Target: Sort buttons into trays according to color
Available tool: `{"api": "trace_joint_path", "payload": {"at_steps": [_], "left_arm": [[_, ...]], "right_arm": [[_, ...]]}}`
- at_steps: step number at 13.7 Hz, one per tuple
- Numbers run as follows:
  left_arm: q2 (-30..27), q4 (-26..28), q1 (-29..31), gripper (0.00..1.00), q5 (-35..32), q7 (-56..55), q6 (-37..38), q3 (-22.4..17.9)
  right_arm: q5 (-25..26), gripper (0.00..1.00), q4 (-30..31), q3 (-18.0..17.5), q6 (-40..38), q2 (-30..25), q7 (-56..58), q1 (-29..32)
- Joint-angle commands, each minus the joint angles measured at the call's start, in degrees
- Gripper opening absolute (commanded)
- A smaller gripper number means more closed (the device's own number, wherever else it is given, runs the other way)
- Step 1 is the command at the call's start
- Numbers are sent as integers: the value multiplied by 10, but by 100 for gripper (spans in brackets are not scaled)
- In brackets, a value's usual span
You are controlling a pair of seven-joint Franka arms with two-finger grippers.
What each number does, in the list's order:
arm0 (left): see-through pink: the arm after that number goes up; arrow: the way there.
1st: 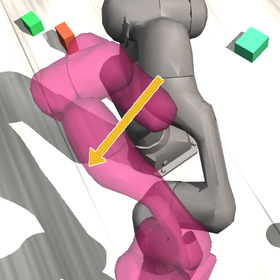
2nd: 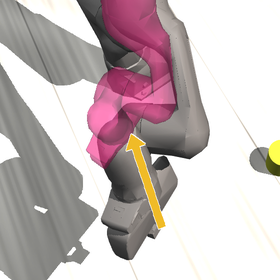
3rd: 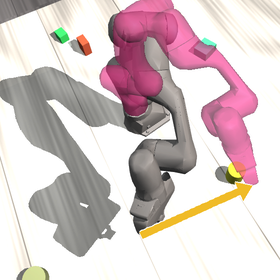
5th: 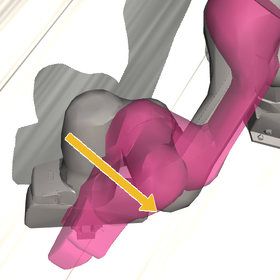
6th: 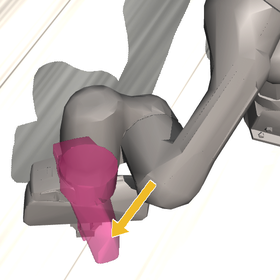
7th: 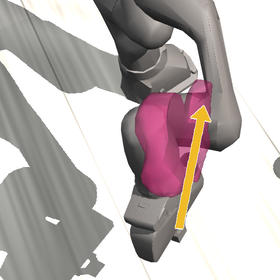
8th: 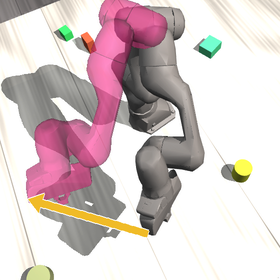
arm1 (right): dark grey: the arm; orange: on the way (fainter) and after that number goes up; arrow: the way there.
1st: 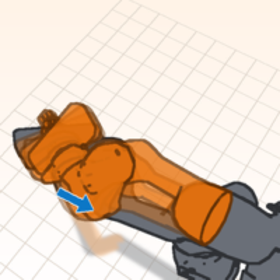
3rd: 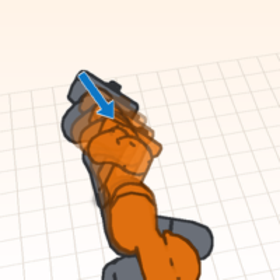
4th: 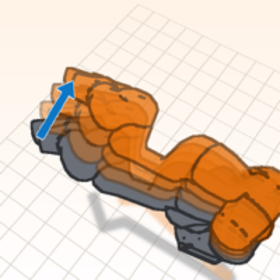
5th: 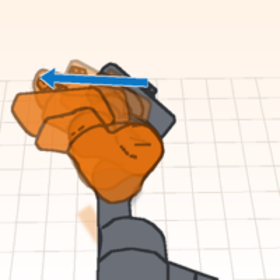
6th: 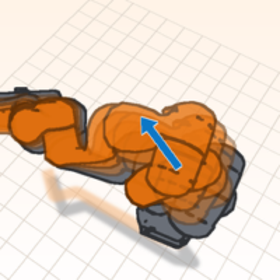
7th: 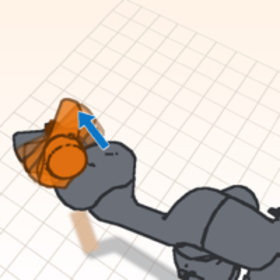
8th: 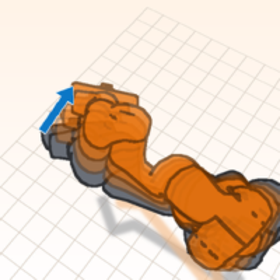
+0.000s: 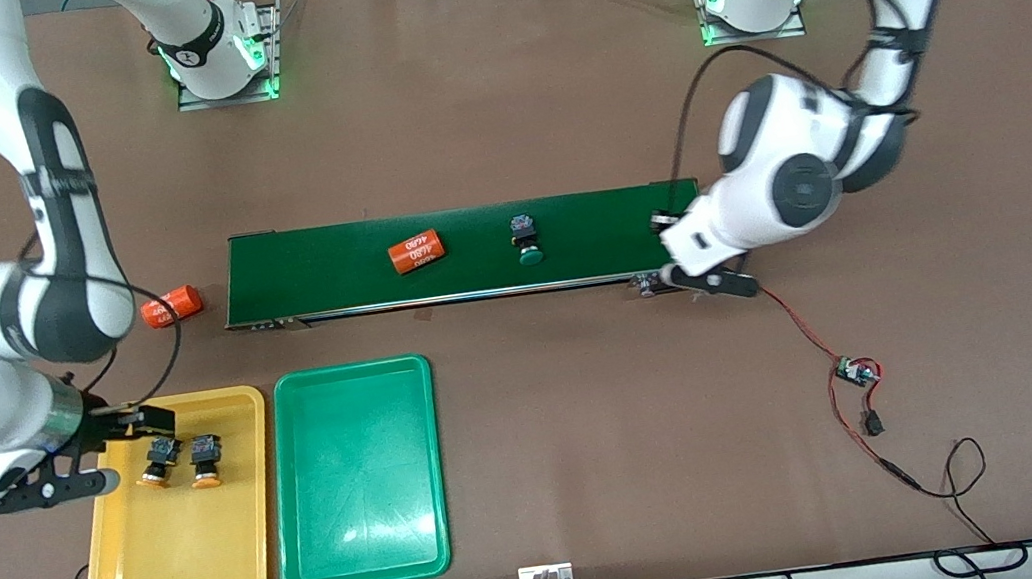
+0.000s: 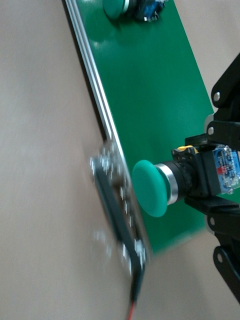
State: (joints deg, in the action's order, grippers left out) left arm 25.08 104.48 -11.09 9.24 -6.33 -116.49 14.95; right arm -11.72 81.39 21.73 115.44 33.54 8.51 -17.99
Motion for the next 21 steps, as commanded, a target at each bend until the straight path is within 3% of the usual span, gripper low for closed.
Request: {"api": "trace_joint_path", "payload": {"at_steps": [1,4,5,6,7,10,15,17,19,21], "left_arm": [[8,6,-14,18,13,-16,-4,6],[22,32,-33,22,25,-74,-61,10],[21,33,-33,44,25,-95,-62,10],[17,33,-32,93,25,-91,-58,10],[11,31,-28,100,24,-92,-52,10],[-35,20,-4,100,24,-92,8,4],[-73,-82,45,100,17,-93,159,-46],[-91,-72,97,100,-8,-92,167,-48],[-107,-51,110,100,-88,-91,168,-48],[-128,-25,111,100,-135,-29,168,-84]], "right_arm": [[-9,100,14,-3,-72,-50,-65,-22],[-8,100,16,-3,-91,-86,-96,-57],[-5,100,16,-2,-112,-91,-97,-74],[-1,100,16,0,-124,-92,-97,-88],[1,100,18,2,-137,-92,-105,-97],[-7,100,19,0,-144,-91,-99,-93],[7,100,34,1,-152,-92,-104,-123],[7,100,47,1,-152,-93,-108,-127],[7,100,66,-1,-152,-105,-140,-132],[7,100,80,-1,-152,-112,-175,-153]]}}
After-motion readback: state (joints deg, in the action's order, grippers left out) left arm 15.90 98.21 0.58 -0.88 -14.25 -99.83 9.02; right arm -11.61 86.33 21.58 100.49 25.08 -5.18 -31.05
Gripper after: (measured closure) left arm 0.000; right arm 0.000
